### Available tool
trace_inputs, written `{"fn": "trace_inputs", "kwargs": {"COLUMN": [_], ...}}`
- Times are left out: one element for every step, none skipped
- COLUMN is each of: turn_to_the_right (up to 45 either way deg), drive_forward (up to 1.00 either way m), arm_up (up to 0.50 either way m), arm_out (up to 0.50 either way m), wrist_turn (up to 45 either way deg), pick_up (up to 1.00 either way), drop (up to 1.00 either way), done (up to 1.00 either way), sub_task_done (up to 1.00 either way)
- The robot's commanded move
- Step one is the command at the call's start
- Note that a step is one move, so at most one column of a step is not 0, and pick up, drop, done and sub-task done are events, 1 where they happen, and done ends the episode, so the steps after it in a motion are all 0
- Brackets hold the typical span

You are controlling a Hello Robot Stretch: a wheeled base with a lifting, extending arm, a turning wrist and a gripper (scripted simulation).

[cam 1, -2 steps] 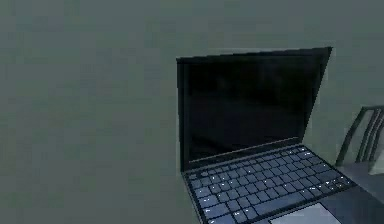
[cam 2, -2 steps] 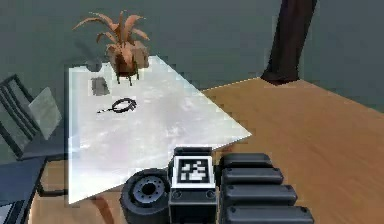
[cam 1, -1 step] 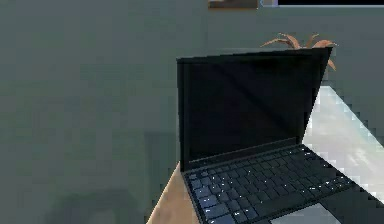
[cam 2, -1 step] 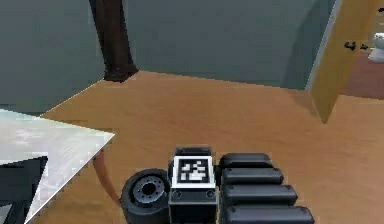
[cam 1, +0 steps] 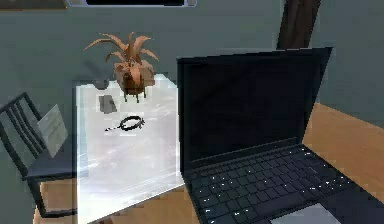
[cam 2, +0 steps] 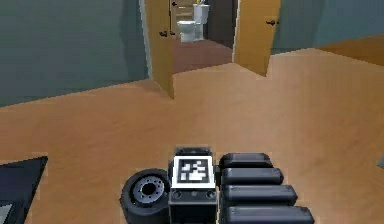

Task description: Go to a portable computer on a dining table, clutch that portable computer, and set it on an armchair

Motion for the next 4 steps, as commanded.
{"fn": "trace_inputs", "kwargs": {"turn_to_the_right": [15.0, 0.0, -45.0, -27.0], "drive_forward": [0.00, 0.05, 0.00, 0.00], "arm_up": [0.00, 0.00, 0.00, 0.00], "arm_out": [0.00, 0.00, 0.00, 0.00], "wrist_turn": [0.0, 0.0, 0.0, 0.0], "pick_up": [0.00, 0.00, 0.00, 0.00], "drop": [0.00, 0.00, 0.00, 0.00], "done": [0.00, 0.00, 0.00, 0.00], "sub_task_done": [0.00, 0.00, 0.00, 0.00]}}
